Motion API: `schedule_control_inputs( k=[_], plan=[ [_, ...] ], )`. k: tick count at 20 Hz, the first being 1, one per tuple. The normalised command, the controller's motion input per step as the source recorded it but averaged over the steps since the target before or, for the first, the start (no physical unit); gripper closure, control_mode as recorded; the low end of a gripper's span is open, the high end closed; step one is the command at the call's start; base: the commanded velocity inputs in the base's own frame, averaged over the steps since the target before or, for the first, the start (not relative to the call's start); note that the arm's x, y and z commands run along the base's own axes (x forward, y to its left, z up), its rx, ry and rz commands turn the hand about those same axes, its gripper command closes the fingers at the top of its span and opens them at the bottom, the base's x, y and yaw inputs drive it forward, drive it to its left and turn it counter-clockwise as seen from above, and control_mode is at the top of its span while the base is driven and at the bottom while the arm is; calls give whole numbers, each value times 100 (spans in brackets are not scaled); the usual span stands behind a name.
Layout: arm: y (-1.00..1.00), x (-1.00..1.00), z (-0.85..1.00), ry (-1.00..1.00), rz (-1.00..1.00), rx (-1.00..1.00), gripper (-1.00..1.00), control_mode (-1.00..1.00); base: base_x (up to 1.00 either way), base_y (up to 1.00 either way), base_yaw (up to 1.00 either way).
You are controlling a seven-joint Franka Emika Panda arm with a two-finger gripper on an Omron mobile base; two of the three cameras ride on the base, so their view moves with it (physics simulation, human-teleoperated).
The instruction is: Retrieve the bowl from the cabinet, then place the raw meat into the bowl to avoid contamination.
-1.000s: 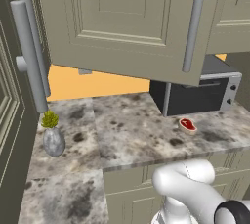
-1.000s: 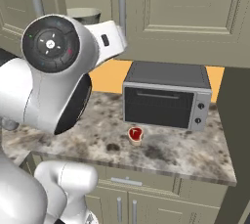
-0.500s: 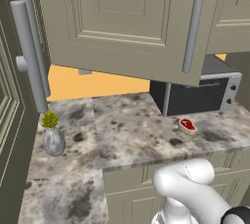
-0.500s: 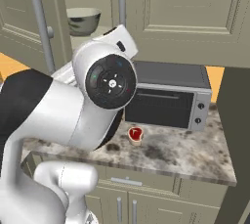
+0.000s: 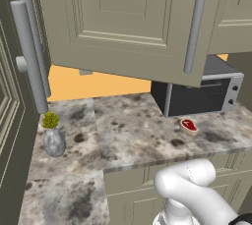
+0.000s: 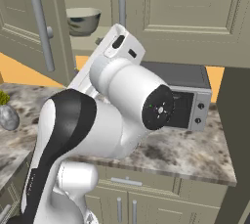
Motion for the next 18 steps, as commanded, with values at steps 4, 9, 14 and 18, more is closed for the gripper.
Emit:
schedule_control_inputs(
  k=[4, 9, 14, 18],
  plan=[
    [2, 2, -18, -33, 16, -12, -100, -100, 0, 0, 0],
    [7, 3, -15, -31, 11, -14, -100, -100, 0, 0, 0],
    [7, 3, -4, -27, 5, -17, -100, -100, 0, 0, 0],
    [0, 0, 2, -17, 0, -20, -100, -100, 0, 0, 0]
  ],
)
